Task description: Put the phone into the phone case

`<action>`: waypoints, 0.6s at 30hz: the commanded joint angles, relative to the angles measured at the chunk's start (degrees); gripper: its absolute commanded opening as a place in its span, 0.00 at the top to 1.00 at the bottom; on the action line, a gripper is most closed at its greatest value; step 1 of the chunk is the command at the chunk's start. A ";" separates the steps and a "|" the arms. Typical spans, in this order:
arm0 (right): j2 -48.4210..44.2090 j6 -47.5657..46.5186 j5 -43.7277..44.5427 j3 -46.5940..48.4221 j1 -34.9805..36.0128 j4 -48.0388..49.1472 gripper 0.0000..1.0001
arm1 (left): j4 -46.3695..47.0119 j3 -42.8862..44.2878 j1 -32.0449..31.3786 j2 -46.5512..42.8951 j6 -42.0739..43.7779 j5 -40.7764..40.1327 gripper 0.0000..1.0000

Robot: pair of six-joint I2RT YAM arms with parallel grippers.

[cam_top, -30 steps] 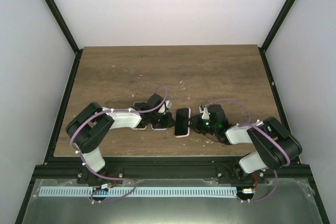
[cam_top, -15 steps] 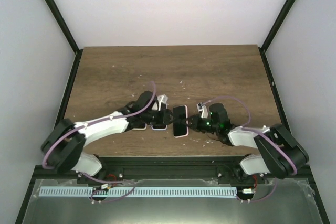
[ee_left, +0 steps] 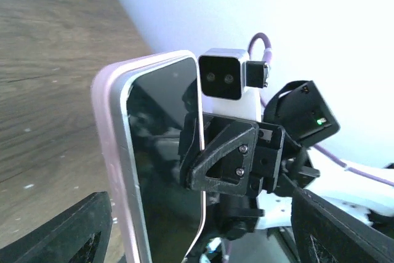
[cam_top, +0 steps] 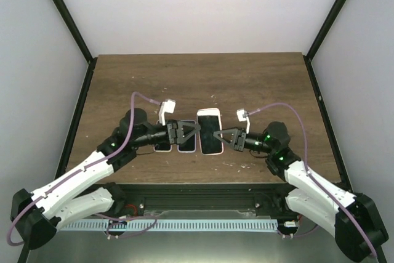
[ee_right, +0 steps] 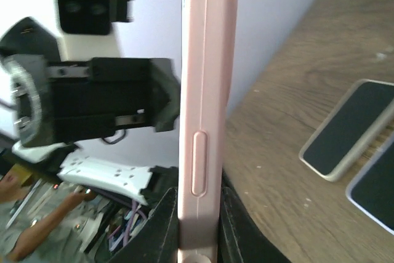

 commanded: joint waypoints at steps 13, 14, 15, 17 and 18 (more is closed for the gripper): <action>0.43 7.17 -16.66 4.09 0.89 17.87 0.98 | 20.14 -5.06 0.27 -0.68 -6.57 9.62 0.42; 0.70 7.28 -16.82 3.91 0.99 18.33 0.98 | 20.33 -5.04 0.28 -0.53 -6.76 9.80 0.46; 0.80 7.31 -16.84 3.79 0.96 18.34 0.98 | 20.49 -5.16 0.27 -0.37 -6.94 9.92 0.51; 1.01 7.22 -16.78 3.71 1.00 18.06 0.98 | 20.93 -5.45 0.27 -0.34 -7.59 9.77 0.64; 1.03 7.14 -16.81 3.61 1.03 17.82 0.98 | 20.88 -5.65 0.29 -0.41 -7.92 9.71 0.68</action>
